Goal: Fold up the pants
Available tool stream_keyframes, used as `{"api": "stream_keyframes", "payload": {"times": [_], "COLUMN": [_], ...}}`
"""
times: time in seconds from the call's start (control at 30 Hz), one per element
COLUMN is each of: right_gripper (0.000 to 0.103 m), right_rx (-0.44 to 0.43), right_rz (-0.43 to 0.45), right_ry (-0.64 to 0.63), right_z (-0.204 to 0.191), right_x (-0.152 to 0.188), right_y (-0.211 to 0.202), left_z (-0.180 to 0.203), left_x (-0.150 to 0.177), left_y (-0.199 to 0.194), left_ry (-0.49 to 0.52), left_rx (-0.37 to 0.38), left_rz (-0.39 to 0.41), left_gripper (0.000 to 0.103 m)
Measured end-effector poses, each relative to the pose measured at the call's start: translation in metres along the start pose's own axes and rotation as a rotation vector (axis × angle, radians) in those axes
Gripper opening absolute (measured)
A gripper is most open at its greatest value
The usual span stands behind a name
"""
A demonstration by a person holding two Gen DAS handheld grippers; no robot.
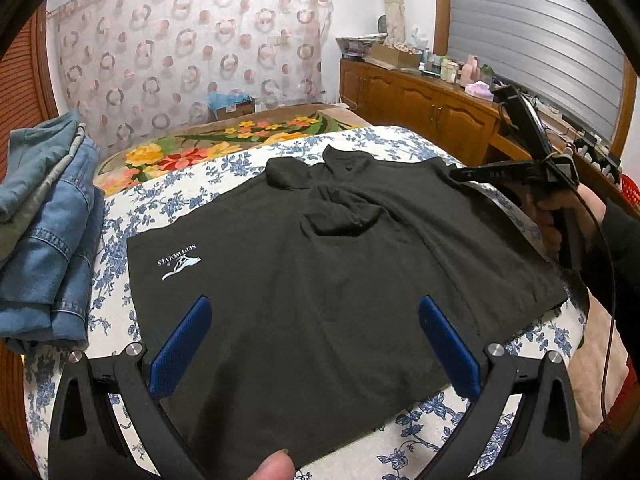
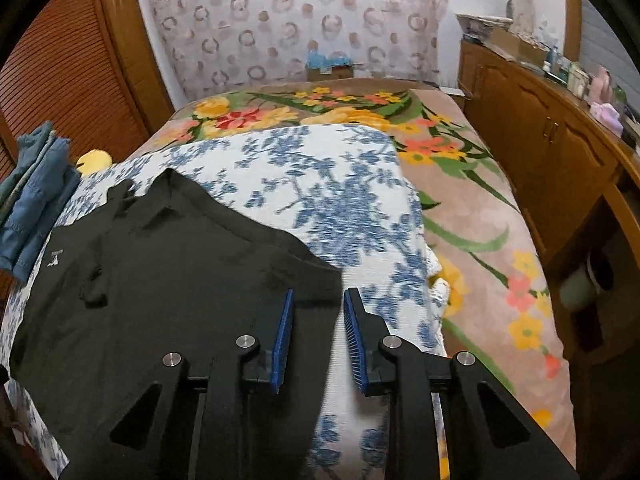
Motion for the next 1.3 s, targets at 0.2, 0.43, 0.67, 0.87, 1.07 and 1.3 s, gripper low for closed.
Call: {"api": "stream_keyframes", "payload": {"times": [0.2, 0.43, 0.67, 0.87, 1.07, 1.3], "right_gripper": [0.006, 0.002, 0.002, 0.008, 0.034, 0.040], "right_rx": [-0.031, 0.042, 0.144, 0.138, 0.113, 0.018], "right_rz": [-0.009, 0.098, 0.079, 0.089, 0.152, 0.177], "right_ry": [-0.027, -0.014, 0.017, 0.026, -0.020, -0.094], "right_z": [0.007, 0.030, 0.060, 0.062, 0.035, -0.004], "right_x": [-0.009, -0.019, -0.010, 0.000, 0.015, 0.063], "right_y": [0.006, -0.022, -0.026, -0.037, -0.062, -0.079], "left_z": [0.002, -0.001, -0.010, -0.025, -0.041, -0.060], "left_x": [0.006, 0.009, 0.015, 0.023, 0.031, 0.045], "left_y": [0.003, 0.001, -0.004, -0.010, -0.025, -0.041], "left_ry": [-0.002, -0.009, -0.030, -0.055, -0.094, -0.146], "left_rx": [0.007, 0.004, 0.002, -0.021, -0.041, -0.060], "left_rz": [-0.016, -0.014, -0.008, -0.010, 0.010, 0.047], "left_gripper": [0.103, 0.103, 0.103, 0.103, 0.103, 0.098]}}
Point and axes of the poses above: each gripper's, at about its wrist camera, not at the fingertips, and y roughly the way its jaws point, z to its right, x to its underside, the point moved 2 cm from there along y, roughly the way its jaws point, and after that the axes turned 4 degrees about y, right-handed, at the moved point
